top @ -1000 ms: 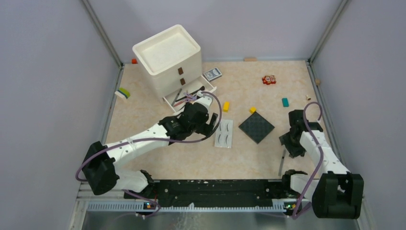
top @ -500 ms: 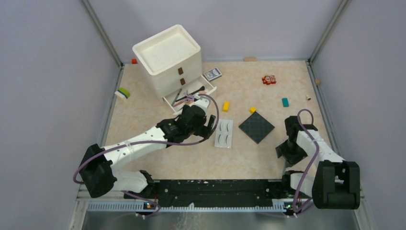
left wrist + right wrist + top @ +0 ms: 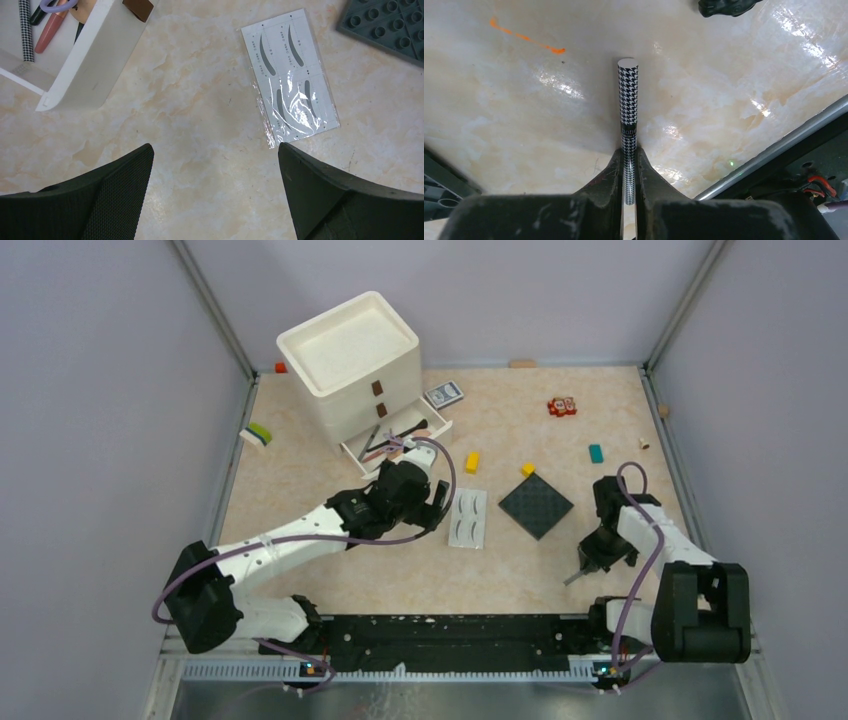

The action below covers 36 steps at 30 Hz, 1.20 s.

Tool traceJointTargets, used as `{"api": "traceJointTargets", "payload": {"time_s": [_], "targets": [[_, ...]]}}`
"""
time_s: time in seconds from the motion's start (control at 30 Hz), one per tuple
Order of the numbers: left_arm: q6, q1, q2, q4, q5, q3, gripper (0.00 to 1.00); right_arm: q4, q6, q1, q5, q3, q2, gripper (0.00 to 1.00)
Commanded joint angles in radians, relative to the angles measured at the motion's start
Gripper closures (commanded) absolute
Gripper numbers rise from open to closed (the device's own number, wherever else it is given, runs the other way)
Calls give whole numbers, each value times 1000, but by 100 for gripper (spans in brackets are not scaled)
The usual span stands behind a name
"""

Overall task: Organize the makeup
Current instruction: Pick up the makeup brush at the corner of the board.

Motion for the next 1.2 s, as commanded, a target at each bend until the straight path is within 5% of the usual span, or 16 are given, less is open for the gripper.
{"api": "traceJointTargets", "payload": {"time_s": [0.0,0.23,0.4,0.63,0.83,1.17], "targets": [[-3,4,-38,26,-27,2,1,61,17,45,28,-42,20,100],[53,51,-123,-46,-40,109,1,45,25,121,136,192,-180,100],[108,176,-221,-112,-33,181,1,582,22,161,-59,86,-358,100],[134,465,-276,-216,43,191,1,830,5,444,4,340,42,100],[118,490,-307,-252,-13,122,1,1034,12,636,52,612,397,100],[121,493,-419,-189,-105,2,1,1120,175,697,45,999,838,100]]}}
